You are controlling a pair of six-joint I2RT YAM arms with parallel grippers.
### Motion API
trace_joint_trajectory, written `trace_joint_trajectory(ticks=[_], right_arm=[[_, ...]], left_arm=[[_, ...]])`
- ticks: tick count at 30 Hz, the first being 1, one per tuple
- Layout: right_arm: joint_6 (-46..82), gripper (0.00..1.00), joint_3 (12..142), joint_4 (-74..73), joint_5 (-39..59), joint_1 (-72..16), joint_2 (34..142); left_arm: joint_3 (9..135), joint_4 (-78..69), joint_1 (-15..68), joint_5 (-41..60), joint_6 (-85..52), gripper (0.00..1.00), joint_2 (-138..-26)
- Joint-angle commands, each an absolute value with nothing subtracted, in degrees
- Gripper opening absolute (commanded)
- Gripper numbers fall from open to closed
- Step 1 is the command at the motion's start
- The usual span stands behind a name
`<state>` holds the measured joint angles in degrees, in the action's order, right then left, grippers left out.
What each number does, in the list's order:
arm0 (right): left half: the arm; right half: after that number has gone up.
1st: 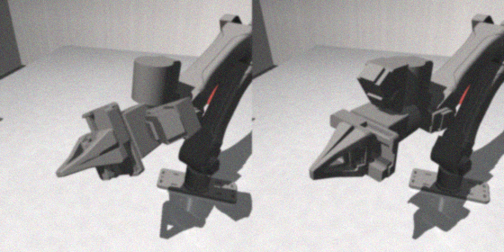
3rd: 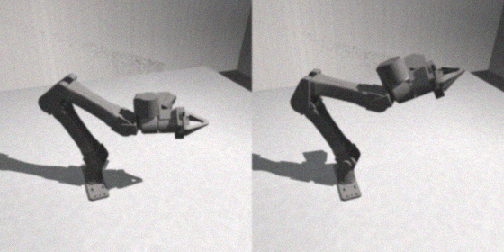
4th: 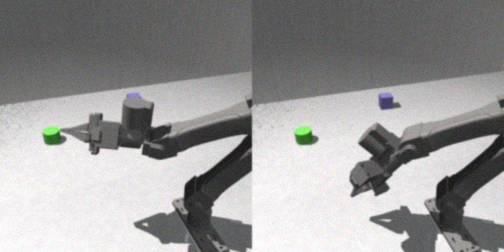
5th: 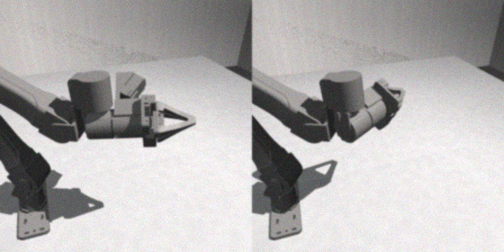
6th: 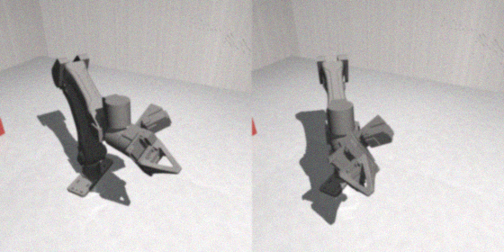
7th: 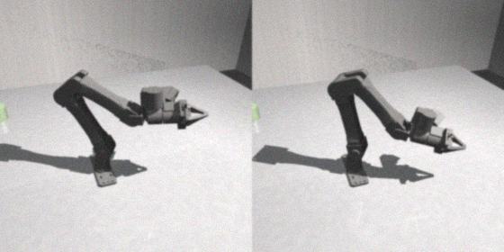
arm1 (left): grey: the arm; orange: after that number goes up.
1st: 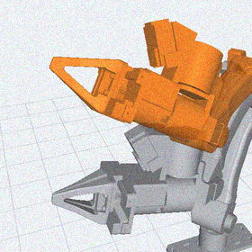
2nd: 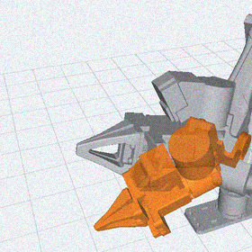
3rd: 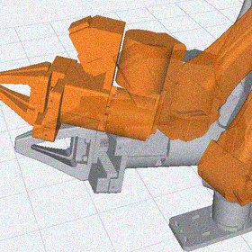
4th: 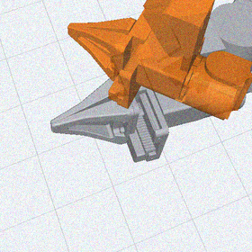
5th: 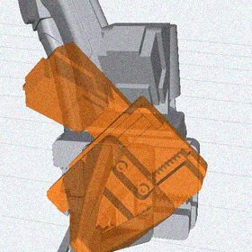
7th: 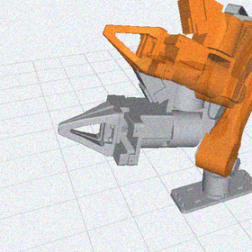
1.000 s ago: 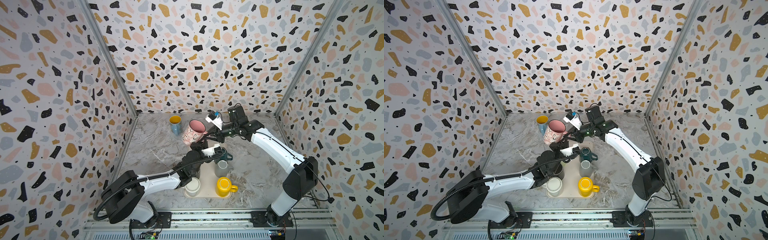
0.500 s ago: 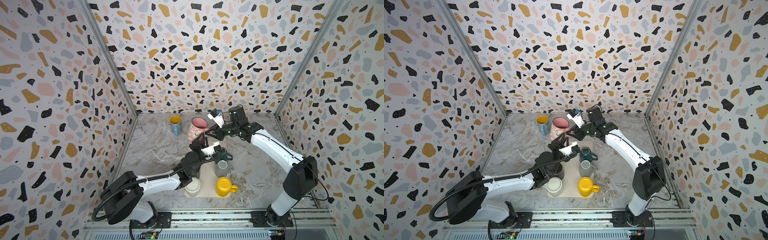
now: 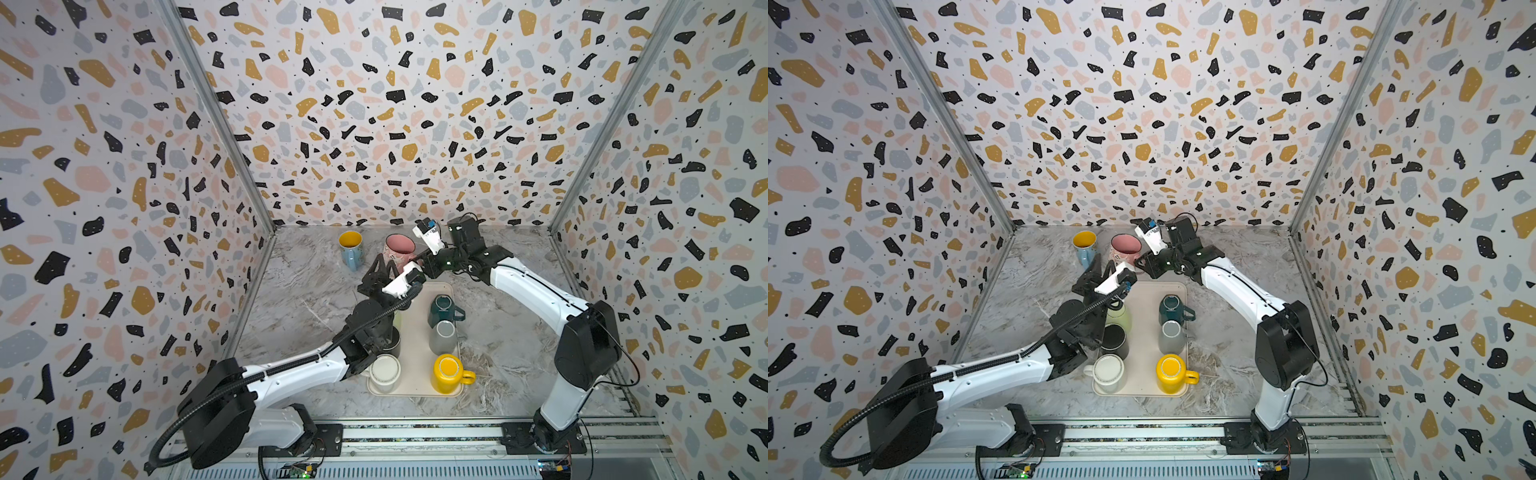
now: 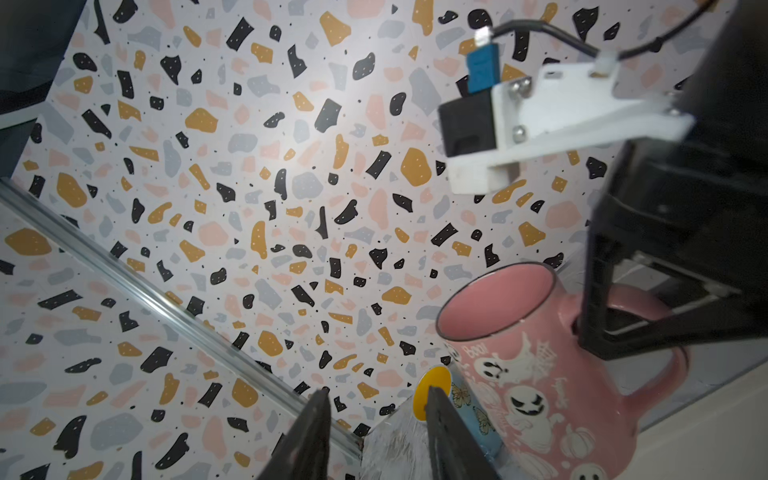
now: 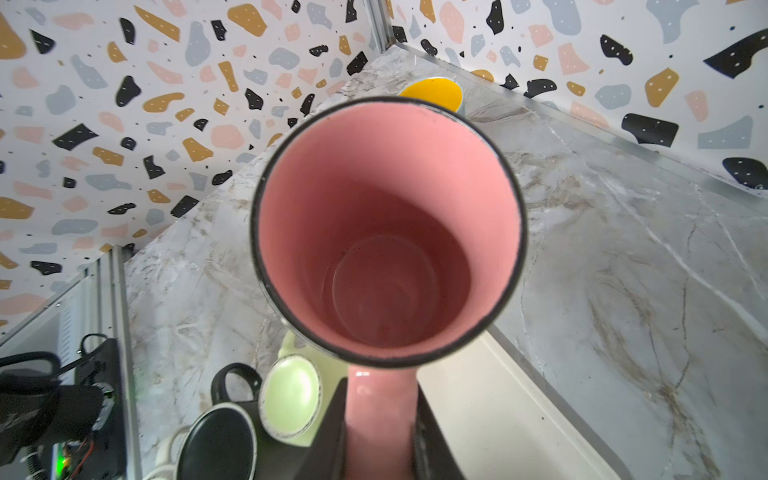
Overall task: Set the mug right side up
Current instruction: 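Carry the pink mug beyond the tray with the right gripper while the left gripper releases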
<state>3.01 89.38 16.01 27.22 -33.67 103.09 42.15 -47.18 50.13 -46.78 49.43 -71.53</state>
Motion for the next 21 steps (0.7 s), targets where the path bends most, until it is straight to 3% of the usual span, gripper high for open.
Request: trace_joint_trajectory(ticks=[1, 11, 21], right_arm=[[3.9, 0.0, 95.7, 9.4, 23.1, -35.5, 103.6], [5.5, 0.0, 104.1, 8.5, 12.2, -37.3, 114.4], [6.8, 0.0, 112.6, 7.6, 5.4, -37.9, 123.2]], left_arm=[[47.6, -34.1, 45.0, -46.6, 27.4, 0.41, -66.2], [48.6, -20.9, 29.8, -30.2, -1.2, 0.47, -57.4], [48.3, -19.0, 24.3, -21.7, -8.0, 0.47, -58.5]])
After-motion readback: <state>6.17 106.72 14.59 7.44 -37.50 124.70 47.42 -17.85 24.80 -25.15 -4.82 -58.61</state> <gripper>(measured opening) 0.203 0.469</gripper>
